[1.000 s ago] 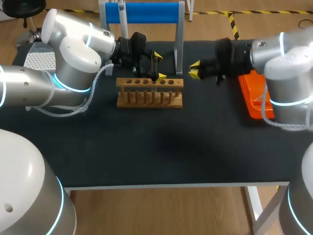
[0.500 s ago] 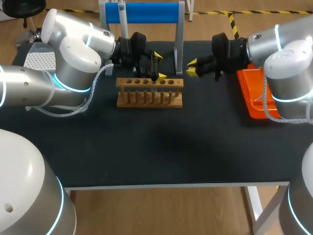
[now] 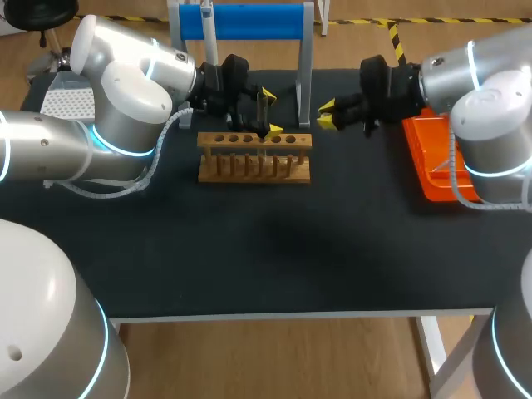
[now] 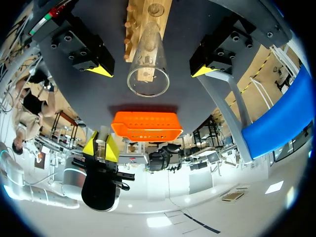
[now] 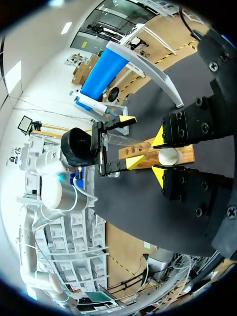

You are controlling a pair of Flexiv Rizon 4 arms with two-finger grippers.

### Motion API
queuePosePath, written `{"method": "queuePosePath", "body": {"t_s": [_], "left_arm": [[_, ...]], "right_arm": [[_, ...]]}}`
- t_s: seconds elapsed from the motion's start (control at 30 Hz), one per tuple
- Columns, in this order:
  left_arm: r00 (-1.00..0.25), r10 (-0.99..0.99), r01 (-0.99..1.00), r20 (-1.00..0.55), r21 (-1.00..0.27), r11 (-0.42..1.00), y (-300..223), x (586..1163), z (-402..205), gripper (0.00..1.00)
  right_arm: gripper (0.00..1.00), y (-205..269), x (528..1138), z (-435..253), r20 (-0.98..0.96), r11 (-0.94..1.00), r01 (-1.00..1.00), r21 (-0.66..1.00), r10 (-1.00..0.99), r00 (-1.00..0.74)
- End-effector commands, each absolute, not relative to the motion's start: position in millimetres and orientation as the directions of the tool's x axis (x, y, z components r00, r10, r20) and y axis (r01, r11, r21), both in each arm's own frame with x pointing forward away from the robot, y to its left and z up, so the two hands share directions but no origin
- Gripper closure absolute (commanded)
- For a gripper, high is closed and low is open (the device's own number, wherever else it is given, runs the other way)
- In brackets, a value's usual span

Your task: Invert the test tube, pick up the pipette, mount the tip to pipette, aspirate from beaker and dispense into the tube, eject the tip, return the pipette, and cap with the stopper.

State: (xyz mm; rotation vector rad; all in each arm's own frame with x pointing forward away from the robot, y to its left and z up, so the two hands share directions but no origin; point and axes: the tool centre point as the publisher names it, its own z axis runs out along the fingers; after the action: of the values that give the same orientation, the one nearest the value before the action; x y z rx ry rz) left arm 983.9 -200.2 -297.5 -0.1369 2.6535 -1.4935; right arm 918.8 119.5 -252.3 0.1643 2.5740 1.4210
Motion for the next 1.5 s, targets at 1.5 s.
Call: {"method": "queuePosePath", "body": {"t_s": [1.5], "left_arm": [[-0.992,-0.123,-0.033,-0.036,-0.855,0.518,-200.0,984.3,-297.4,0.0]], "right_arm": [[1.0,222.4,977.8,-208.2,-0.112,0.559,-0.08,0.825,0.023,-0.993]]}}
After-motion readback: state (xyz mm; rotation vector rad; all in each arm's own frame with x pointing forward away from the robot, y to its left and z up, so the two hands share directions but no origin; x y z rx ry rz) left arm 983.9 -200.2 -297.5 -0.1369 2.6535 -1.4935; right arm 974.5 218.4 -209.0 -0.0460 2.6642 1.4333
